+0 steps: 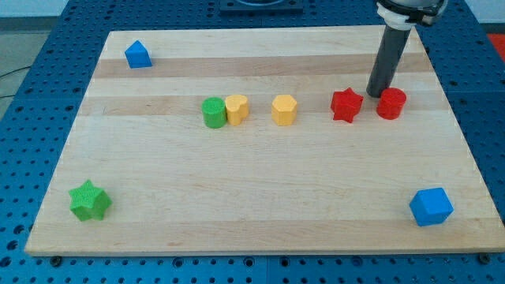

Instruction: Move the blue cube near right to the green circle

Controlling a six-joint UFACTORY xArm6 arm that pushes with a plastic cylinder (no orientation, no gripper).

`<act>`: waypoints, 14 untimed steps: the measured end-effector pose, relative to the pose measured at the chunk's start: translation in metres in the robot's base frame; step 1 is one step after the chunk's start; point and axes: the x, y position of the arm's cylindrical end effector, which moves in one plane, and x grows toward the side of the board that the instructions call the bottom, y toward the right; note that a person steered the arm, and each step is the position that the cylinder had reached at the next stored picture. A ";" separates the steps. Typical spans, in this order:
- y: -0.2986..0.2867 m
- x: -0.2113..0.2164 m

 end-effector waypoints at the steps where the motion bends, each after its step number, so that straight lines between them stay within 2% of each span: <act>1: 0.008 -0.007; 2: 0.038 -0.008; 3: 0.075 0.021; 4: 0.101 0.085; 5: 0.104 0.161; 6: 0.104 0.218; 7: 0.064 0.217; 8: -0.039 0.180; 9: -0.077 0.184; 10: -0.024 0.201; 11: 0.030 0.199; 12: 0.079 0.222; 13: 0.048 0.250; 14: -0.028 0.237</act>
